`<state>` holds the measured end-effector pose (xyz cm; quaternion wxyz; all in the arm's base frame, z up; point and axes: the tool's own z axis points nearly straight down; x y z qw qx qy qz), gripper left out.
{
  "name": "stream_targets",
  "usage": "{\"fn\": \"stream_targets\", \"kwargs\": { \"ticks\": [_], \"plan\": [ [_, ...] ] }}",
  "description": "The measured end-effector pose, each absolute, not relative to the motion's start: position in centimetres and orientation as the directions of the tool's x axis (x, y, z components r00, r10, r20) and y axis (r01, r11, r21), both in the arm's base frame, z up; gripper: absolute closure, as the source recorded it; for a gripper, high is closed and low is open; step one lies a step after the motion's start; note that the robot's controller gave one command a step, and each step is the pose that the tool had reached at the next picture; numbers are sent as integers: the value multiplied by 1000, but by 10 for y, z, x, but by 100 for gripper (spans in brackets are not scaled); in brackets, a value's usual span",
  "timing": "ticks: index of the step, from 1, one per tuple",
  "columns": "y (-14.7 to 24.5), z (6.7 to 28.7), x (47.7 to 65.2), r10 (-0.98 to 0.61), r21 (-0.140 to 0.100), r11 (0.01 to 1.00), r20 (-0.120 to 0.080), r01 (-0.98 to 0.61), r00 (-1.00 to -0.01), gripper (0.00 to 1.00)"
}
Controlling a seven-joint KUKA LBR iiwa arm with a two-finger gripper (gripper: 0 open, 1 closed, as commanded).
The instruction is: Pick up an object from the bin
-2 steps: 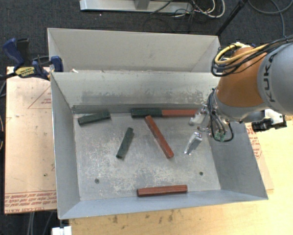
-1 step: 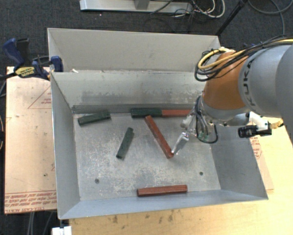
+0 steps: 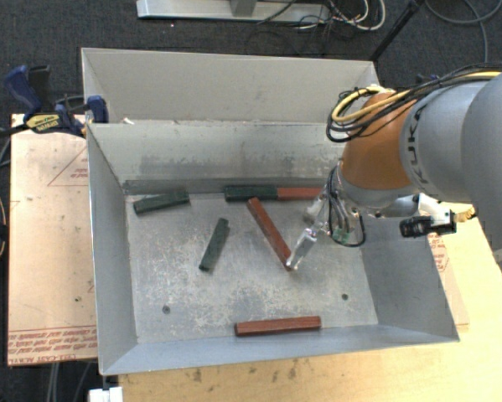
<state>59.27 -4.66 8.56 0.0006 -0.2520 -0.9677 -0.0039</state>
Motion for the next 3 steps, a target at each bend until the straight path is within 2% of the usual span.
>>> {"fn": "stream_targets", "kwargs": {
  "ticks": [1,2,3],
  "plan": [
    [-24,78,521,648,16,762,-19,647,-762,100],
    [-24,78,521,648,16,762,-19,647,-762,100],
    [-22,110,524,651,-1,759,1,651,-759,100]
  ]
}}
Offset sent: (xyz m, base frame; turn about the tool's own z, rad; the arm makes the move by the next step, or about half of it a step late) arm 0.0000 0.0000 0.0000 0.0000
